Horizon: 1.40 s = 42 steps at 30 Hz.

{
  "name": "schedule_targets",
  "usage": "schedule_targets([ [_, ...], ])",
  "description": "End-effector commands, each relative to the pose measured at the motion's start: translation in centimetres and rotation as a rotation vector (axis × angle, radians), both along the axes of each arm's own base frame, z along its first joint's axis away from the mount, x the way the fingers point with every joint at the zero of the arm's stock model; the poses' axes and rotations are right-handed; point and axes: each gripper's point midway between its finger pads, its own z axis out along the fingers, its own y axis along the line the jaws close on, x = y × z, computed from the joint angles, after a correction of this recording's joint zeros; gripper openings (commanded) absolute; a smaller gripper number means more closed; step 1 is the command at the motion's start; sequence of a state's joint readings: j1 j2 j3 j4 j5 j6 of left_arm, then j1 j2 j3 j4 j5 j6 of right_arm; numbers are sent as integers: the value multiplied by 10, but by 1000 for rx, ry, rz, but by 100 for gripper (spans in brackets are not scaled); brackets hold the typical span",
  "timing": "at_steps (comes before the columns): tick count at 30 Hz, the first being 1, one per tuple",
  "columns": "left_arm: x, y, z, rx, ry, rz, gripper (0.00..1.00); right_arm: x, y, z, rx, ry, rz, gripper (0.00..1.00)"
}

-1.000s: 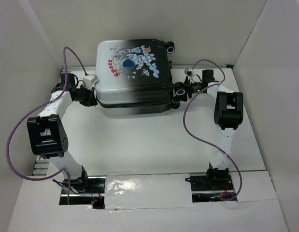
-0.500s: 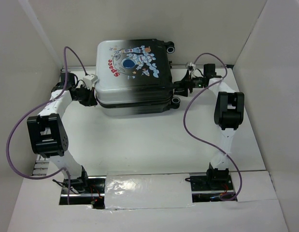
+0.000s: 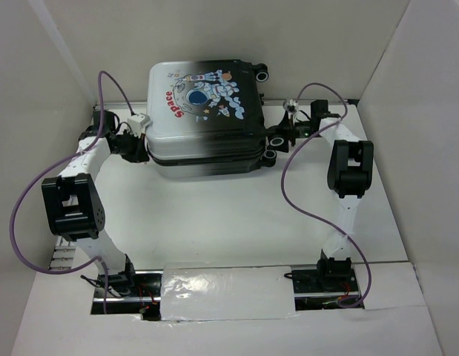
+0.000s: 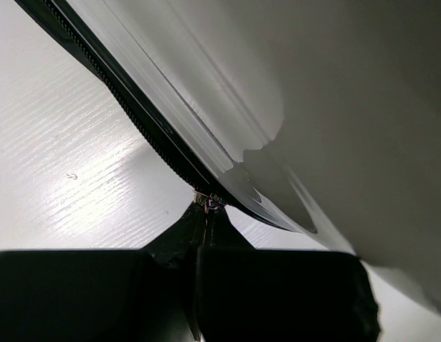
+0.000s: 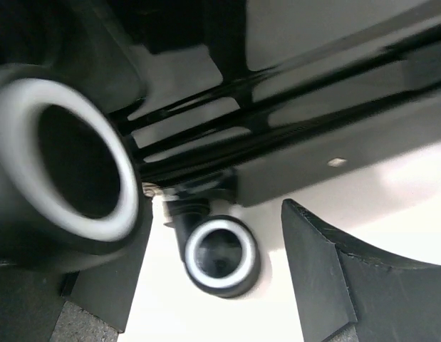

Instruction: Pack the luggage

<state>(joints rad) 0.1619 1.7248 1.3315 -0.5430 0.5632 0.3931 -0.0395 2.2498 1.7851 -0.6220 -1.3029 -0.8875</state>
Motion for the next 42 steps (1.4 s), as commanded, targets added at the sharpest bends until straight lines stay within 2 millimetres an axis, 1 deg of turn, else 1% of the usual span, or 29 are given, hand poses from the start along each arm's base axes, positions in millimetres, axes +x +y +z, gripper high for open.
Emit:
schedule_targets([
  [1, 25, -25, 33, -26, -156, -119, 0, -30, 8, 6, 105, 64, 63, 80],
  [2, 25, -25, 33, -26, -156, -119, 0, -32, 9, 12, 122, 8, 85, 80],
  [4, 25, -25, 33, -26, -156, -119, 0, -40, 7, 16, 151, 40, 85, 80],
  [5, 24, -26, 34, -35, -157, -125, 0, -40, 7, 12, 148, 23, 91, 81],
  [6, 24, -30, 30, -37, -148, -134, 0, -47, 12, 13, 159, 47, 102, 81],
  [8, 24, -30, 30, -37, -148, -134, 0, -46, 16, 16, 167, 34, 116, 81],
  [10, 24, -30, 30, -37, -148, -134, 0, -46, 21, 11, 168, 52, 125, 81],
  [14, 24, -33, 30, -30, -147, -138, 0, -40, 21, 15, 166, 29, 127, 81],
  [15, 24, -33, 30, -30, -147, -138, 0, -42, 21, 11, 168, 50, 125, 81],
  [16, 24, -33, 30, -35, -142, -132, 0, -40, 21, 14, 167, 38, 126, 81],
  [19, 24, -33, 30, -35, -142, -132, 0, -41, 25, 10, 167, 48, 135, 75],
  [20, 24, -33, 30, -35, -142, -132, 0, -40, 25, 13, 167, 46, 135, 69],
  [22, 24, -33, 30, -35, -142, -132, 0, -40, 25, 8, 168, 57, 134, 59],
  [23, 24, -33, 30, -35, -142, -132, 0, -40, 25, 8, 168, 57, 134, 51],
  [24, 24, -33, 30, -35, -142, -132, 0, -41, 25, 4, 169, 75, 132, 34],
  [27, 25, -33, 31, -39, -146, -126, 0, -39, 24, 5, 159, 65, 132, 17],
  [28, 26, -32, 30, -31, -145, -121, 0, -38, 24, 1, 148, 78, 129, 6],
  [29, 26, -32, 30, -31, -145, -121, 0, -38, 23, -1, 136, 79, 128, 3],
  [30, 28, -30, 31, -22, -154, -116, 0, -38, 23, -1, 136, 79, 128, 1],
  [32, 29, -27, 27, -9, -151, -96, 0, -37, 22, -6, 118, 99, 122, 0],
  [33, 34, -25, 34, -1, -180, -83, 0, -36, 20, -8, 90, 108, 115, 0],
  [35, 35, -22, 32, 13, -191, -59, 0, -22, 15, -19, 17, 110, 78, 0],
  [36, 42, -19, 41, 22, -229, -39, 0, -20, 12, -26, -15, 130, 50, 0],
  [37, 44, -17, 39, 27, -232, -21, 0, -14, 8, -32, -51, 137, 10, 0],
  [38, 46, -11, 48, 28, -254, 10, 0, -12, 9, -24, -79, 170, -46, 0],
  [39, 47, -4, 51, 26, -268, 31, 0, 7, 2, -29, -140, 92, -110, 0],
  [40, 50, -1, 54, 15, -281, 43, 0, 7, 0, -31, -152, 100, -129, 0],
  [41, 53, 3, 65, -8, -316, 45, 0, 9, 0, -30, -152, 102, -129, 0],
  [42, 52, 4, 66, -21, -318, 41, 0, 7, -5, -30, -130, 133, -121, 0],
])
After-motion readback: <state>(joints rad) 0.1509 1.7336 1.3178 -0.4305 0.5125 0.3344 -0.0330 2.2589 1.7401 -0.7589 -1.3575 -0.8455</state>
